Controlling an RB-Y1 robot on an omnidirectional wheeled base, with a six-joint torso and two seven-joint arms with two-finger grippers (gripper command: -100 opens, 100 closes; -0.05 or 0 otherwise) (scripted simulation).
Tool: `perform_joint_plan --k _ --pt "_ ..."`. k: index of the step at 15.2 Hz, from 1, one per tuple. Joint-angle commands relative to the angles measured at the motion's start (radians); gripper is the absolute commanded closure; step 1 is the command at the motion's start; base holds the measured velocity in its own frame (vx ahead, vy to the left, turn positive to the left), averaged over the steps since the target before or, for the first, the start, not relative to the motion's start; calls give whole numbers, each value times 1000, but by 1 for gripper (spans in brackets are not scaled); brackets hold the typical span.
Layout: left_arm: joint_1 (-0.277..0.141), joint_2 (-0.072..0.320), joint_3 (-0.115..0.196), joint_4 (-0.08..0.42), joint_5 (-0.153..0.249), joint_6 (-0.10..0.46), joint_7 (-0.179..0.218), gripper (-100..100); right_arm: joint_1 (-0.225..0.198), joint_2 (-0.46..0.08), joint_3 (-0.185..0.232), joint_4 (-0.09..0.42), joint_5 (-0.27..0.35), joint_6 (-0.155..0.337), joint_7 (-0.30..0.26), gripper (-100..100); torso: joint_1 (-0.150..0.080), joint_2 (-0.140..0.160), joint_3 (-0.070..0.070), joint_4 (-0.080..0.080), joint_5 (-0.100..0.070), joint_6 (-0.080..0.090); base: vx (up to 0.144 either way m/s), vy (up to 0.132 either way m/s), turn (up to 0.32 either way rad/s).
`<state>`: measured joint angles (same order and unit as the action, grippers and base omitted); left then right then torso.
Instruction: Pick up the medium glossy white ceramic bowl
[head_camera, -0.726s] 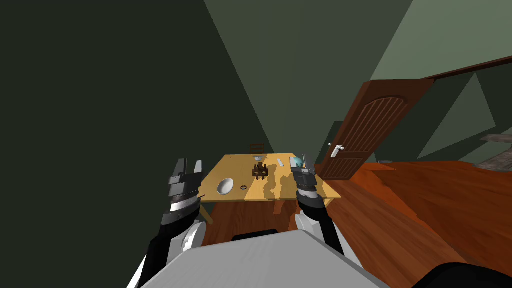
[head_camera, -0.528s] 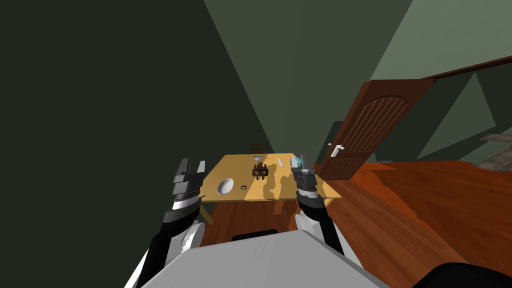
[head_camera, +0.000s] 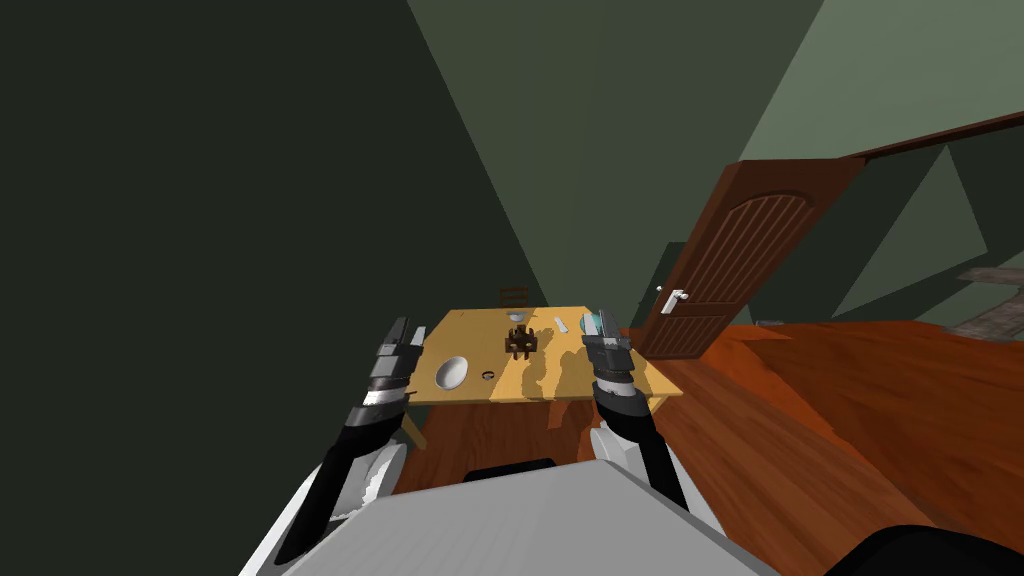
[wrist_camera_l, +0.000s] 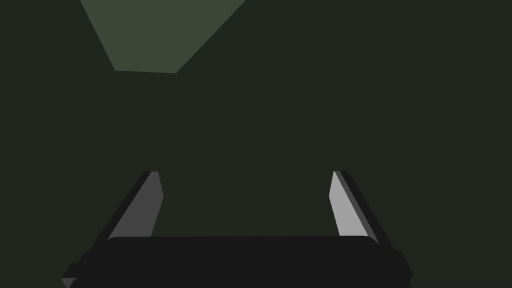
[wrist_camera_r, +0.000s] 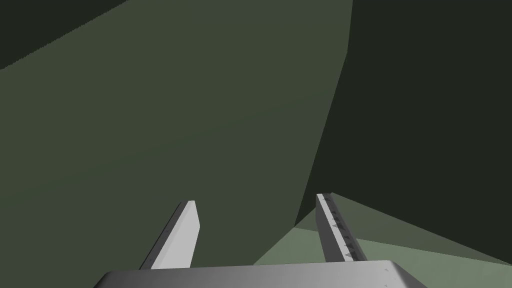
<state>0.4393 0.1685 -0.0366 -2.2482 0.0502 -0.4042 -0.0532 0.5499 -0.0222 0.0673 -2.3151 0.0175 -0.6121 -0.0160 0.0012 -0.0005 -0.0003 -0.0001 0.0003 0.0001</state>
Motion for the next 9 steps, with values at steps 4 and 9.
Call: perform_joint_plan --k 4,9 --pt "-27 37 -1 53 6 90 18 -100 0 0 0 0 0 0 0 0 0 0 0 0 0 0 2 11 -7" --pt "-57 60 0 105 12 178 37 -100 0 0 0 0 0 0 0 0 0 0 0 0 0 0 4 12 -5"
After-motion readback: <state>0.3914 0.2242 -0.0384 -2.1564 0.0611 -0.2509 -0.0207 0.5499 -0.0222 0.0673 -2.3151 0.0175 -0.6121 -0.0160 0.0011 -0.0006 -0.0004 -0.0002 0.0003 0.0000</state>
